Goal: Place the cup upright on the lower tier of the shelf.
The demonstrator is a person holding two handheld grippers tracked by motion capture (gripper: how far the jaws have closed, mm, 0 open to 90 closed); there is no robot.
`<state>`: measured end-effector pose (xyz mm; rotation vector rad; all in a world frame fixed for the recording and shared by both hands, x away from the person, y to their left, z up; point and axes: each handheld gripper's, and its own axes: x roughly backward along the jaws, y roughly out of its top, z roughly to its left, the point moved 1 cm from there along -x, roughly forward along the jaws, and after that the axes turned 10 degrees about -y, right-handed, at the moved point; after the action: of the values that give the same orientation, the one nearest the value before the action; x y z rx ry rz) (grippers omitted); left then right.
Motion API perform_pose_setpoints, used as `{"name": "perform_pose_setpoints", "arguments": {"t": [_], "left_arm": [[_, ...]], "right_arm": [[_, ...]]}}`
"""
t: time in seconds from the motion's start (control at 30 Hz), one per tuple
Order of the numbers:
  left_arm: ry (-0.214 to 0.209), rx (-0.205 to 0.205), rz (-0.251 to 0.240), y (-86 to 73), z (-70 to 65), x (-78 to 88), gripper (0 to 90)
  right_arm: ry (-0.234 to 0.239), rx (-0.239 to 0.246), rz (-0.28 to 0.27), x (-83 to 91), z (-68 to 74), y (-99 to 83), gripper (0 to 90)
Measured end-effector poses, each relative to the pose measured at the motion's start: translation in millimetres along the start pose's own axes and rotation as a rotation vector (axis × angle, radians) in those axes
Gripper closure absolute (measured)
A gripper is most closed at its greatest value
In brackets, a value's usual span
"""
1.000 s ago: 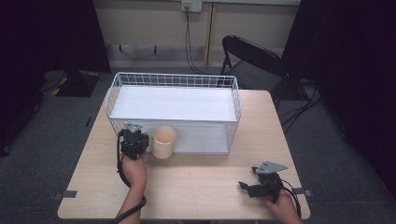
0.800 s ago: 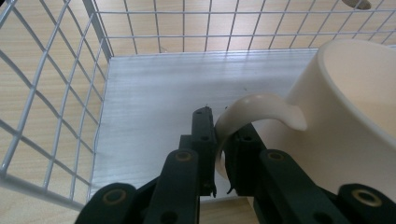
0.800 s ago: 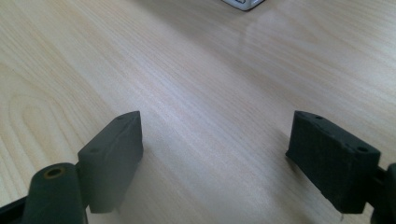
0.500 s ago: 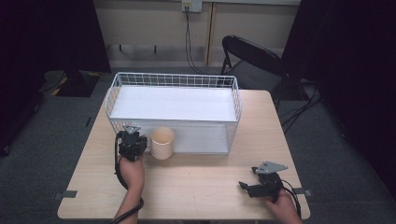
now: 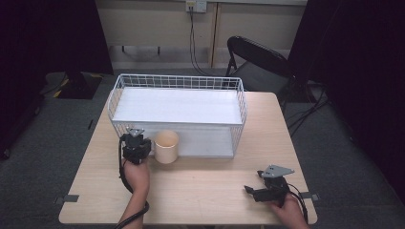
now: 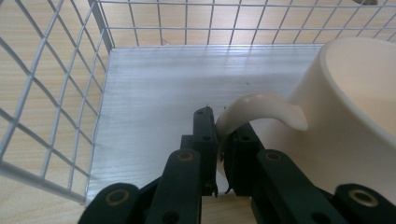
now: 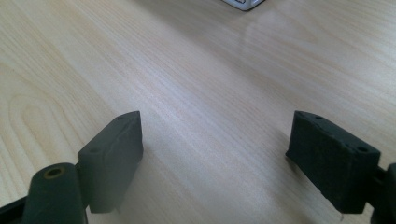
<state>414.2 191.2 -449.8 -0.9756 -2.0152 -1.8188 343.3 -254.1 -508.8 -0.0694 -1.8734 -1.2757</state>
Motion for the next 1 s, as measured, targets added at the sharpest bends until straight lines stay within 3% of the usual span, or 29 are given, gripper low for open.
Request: {"name": "perform_pose_setpoints", "arguments": {"t": [0.4, 0.8, 1.0], "left_arm": [[-0.009, 0.018, -0.022, 4.2, -5.8, -5.2, 84.5], [0.013, 0.028, -0.046, 5.2, -9.5, -16.1, 84.0], [0.000, 0.027, -0.044, 2.2, -8.3, -16.9, 83.6]], "right_arm": [[0.001, 0.000, 0.000, 0.0, 0.1, 0.0, 17.4], [0.002, 0.000, -0.001, 0.3, 0.4, -0.3, 17.3], [0.003, 0.001, -0.001, 0.4, 0.5, -0.3, 17.3]]}}
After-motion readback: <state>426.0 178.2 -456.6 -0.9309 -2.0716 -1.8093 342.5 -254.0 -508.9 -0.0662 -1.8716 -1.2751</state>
